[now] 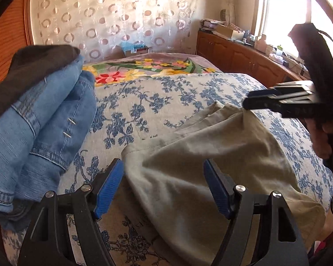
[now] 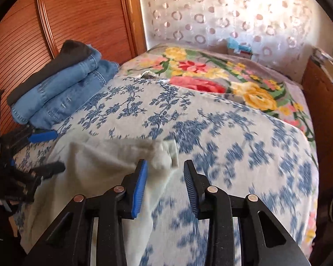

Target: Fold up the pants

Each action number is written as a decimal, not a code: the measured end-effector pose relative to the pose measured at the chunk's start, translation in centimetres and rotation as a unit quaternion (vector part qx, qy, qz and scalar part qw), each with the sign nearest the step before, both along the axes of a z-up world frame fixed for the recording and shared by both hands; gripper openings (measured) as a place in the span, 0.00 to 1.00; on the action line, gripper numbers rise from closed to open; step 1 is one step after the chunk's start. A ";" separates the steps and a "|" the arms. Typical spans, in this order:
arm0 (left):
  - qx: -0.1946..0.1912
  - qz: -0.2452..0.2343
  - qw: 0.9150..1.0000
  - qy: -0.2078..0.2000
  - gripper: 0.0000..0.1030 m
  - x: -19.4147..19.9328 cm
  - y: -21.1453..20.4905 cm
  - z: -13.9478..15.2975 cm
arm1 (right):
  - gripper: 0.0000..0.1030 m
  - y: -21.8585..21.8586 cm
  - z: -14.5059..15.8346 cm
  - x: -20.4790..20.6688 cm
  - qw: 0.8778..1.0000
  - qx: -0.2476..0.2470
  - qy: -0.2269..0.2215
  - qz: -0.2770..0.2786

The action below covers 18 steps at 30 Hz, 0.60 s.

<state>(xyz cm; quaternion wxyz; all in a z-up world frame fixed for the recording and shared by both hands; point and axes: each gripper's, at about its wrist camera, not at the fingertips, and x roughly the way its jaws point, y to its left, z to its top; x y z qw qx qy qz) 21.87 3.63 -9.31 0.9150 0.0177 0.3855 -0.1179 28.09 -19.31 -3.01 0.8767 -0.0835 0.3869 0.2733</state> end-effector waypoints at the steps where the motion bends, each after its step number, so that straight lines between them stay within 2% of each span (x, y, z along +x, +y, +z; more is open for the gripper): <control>1: -0.001 0.001 1.000 0.001 0.73 0.0 0.1 -0.1 | 0.33 0.3 -0.2 0.6 1.000 0.001 0.007 0.005; 7: 0.006 0.007 1.000 -0.001 0.73 -0.1 0.3 -0.2 | 0.33 1.3 -1.2 3.3 0.998 -0.007 0.053 0.032; 9: 0.006 0.006 1.000 -0.001 0.73 -0.1 0.3 -0.4 | 0.25 1.3 -1.4 3.7 0.997 -0.008 0.063 0.036; 10: 0.007 0.005 1.000 0.000 0.73 -0.1 0.3 -0.5 | 0.15 1.4 -1.3 3.8 0.997 -0.012 0.065 0.038; 11: 0.008 0.005 1.000 0.000 0.73 -0.1 0.3 -0.6 | 0.07 1.5 -1.3 3.8 0.997 -0.015 0.062 0.042; 18: 0.010 0.002 1.000 0.002 0.73 -0.1 0.0 -0.8 | 0.06 1.7 0.9 3.7 0.999 0.004 0.018 0.047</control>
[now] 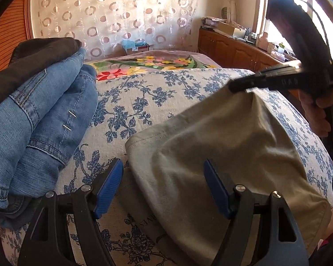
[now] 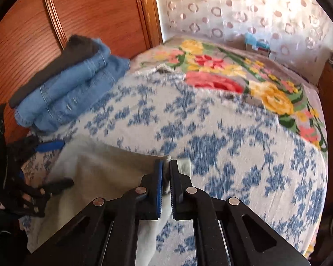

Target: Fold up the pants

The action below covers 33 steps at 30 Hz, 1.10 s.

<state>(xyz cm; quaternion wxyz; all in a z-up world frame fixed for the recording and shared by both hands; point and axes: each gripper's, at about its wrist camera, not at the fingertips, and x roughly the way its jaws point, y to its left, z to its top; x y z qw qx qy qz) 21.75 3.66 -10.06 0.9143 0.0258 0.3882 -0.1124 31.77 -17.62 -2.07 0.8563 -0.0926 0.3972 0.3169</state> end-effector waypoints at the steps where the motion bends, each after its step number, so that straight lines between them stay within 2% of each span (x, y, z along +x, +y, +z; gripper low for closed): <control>1: 0.001 0.000 1.000 0.002 0.73 0.0 -0.1 -0.1 | 0.06 0.0 0.2 -0.1 1.000 0.006 -0.009 0.000; 5: 0.004 -0.001 1.000 0.008 0.73 0.2 -0.2 -0.2 | 0.06 0.3 0.5 0.3 0.999 0.023 -0.034 -0.006; 10: 0.002 0.000 1.000 0.010 0.73 0.2 -0.2 -0.2 | 0.06 0.9 -0.5 1.2 0.999 0.024 -0.041 -0.011; 13: 0.000 0.003 1.000 0.012 0.73 0.2 -0.1 -0.3 | 0.05 1.2 -0.2 0.8 0.997 0.032 -0.072 -0.018; 15: -0.001 0.004 1.000 0.013 0.73 0.2 -0.2 -0.3 | 0.05 1.6 -0.3 0.8 0.997 0.024 -0.066 -0.013; 21: 0.003 0.006 1.000 0.013 0.73 0.3 -0.2 -0.4 | 0.13 1.2 -0.3 -0.7 0.997 -0.002 -0.069 -0.026; 26: 0.007 0.006 1.000 0.017 0.73 0.6 -0.1 -0.5 | 0.33 -0.2 -0.4 -3.1 0.997 -0.004 -0.062 -0.041; 33: 0.013 0.004 0.999 0.037 0.74 0.9 -0.4 -1.0 | 0.37 -2.3 -0.4 -8.2 0.997 0.003 -0.057 -0.054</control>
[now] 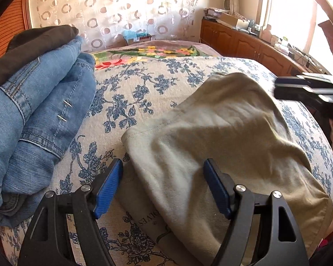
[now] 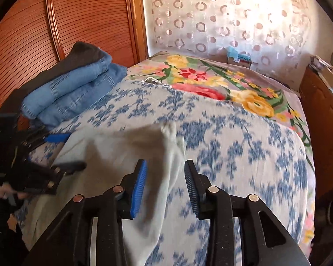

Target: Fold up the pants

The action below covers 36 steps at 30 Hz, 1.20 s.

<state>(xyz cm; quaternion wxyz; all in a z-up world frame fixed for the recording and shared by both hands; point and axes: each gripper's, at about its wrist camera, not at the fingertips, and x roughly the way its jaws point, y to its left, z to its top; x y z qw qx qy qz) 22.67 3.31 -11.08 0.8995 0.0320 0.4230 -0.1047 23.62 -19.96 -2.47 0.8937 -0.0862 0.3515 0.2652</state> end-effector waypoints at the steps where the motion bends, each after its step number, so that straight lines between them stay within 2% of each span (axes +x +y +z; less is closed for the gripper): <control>1: 0.002 -0.001 1.000 0.002 0.75 0.0 -0.1 0.0 | 0.37 -0.5 0.0 -0.9 1.000 0.003 0.002 -0.003; 7: 0.008 -0.003 1.000 0.004 0.79 0.1 -0.2 -0.1 | 0.38 -2.1 -0.7 -4.9 1.000 0.003 0.013 -0.025; 11: 0.011 -0.014 1.000 0.011 0.87 0.2 -0.6 -0.3 | 0.38 -3.1 -1.3 -6.9 0.999 0.008 0.020 -0.038; 15: 0.013 -0.013 1.000 0.011 0.88 0.2 -0.6 -0.3 | 0.38 -3.5 -1.4 -9.2 0.999 0.015 0.014 -0.043; 19: 0.014 -0.013 1.000 0.011 0.88 0.1 -0.6 -0.2 | 0.49 -3.8 -1.7 -11.4 0.999 0.017 0.008 -0.047; 23: 0.013 -0.015 1.000 0.013 0.88 -0.2 -0.3 -0.1 | 0.49 -4.0 -1.8 -13.2 0.999 0.019 0.007 -0.049; 26: 0.014 -0.014 1.000 0.021 0.88 -1.4 -0.1 0.3 | 0.49 -4.2 -2.1 -14.4 0.998 0.022 0.008 -0.050; 36: -0.012 -0.033 0.999 -0.002 0.88 -8.7 -0.9 1.6 | 0.49 -4.5 -2.3 -17.4 0.996 0.058 0.018 -0.059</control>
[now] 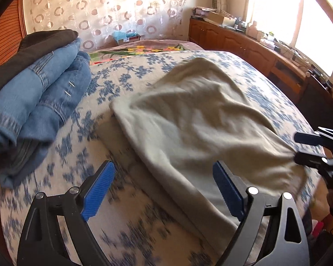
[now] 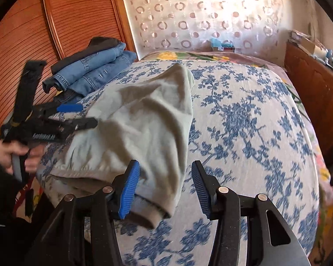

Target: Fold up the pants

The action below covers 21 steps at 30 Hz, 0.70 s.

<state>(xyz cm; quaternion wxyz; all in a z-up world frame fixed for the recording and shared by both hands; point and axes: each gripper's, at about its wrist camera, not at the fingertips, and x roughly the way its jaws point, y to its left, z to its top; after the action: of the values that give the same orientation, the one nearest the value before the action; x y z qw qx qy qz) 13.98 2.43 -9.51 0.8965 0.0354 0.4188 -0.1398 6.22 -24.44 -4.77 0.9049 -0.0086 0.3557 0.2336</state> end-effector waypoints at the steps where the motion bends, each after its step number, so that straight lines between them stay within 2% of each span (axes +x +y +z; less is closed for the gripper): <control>1: -0.001 -0.001 1.000 0.001 0.88 -0.5 -0.1 -0.1 | 0.49 0.1 -0.1 -0.2 1.000 0.002 0.000 0.000; 16: -0.009 0.003 1.000 0.014 0.87 -5.2 0.1 -1.3 | 0.49 0.4 -1.7 -1.2 1.000 -0.009 0.021 -0.015; 19: -0.022 -0.001 1.000 0.015 0.82 -5.9 0.1 -1.3 | 0.49 0.3 -1.8 -1.3 1.000 -0.008 0.022 -0.016; 21: -0.032 -0.005 0.999 0.015 0.75 -6.5 0.0 -1.3 | 0.49 0.1 -1.9 -1.5 1.000 -0.008 0.021 -0.016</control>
<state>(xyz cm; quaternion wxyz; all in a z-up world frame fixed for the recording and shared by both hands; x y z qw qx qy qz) 7.52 2.40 -10.86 0.8904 0.0068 0.4270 -0.1578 4.71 -24.31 -6.65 0.9008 -0.0055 0.3765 0.2164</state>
